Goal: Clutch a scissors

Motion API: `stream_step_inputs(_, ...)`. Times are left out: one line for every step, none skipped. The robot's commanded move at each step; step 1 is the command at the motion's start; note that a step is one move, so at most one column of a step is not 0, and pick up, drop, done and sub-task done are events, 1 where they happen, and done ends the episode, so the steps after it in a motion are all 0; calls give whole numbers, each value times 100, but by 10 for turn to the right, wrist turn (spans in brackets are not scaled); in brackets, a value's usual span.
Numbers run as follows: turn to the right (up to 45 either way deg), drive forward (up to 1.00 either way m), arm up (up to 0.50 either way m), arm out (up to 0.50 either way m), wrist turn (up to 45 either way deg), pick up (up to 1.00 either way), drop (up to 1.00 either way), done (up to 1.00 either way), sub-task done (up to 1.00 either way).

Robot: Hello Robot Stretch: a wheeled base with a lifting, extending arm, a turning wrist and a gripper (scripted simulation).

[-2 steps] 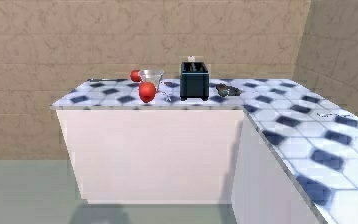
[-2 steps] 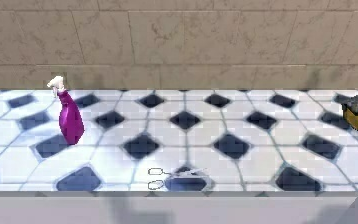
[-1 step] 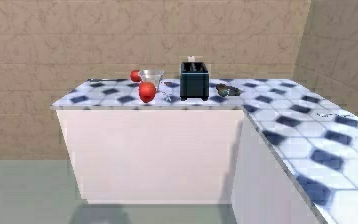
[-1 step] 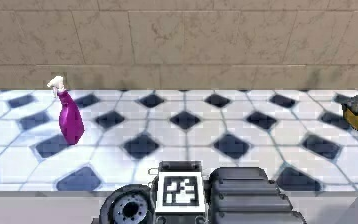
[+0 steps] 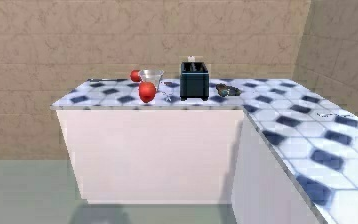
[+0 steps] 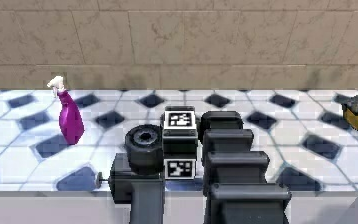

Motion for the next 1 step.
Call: stream_step_inputs(0,0,0,0,450,0,0,0,0)
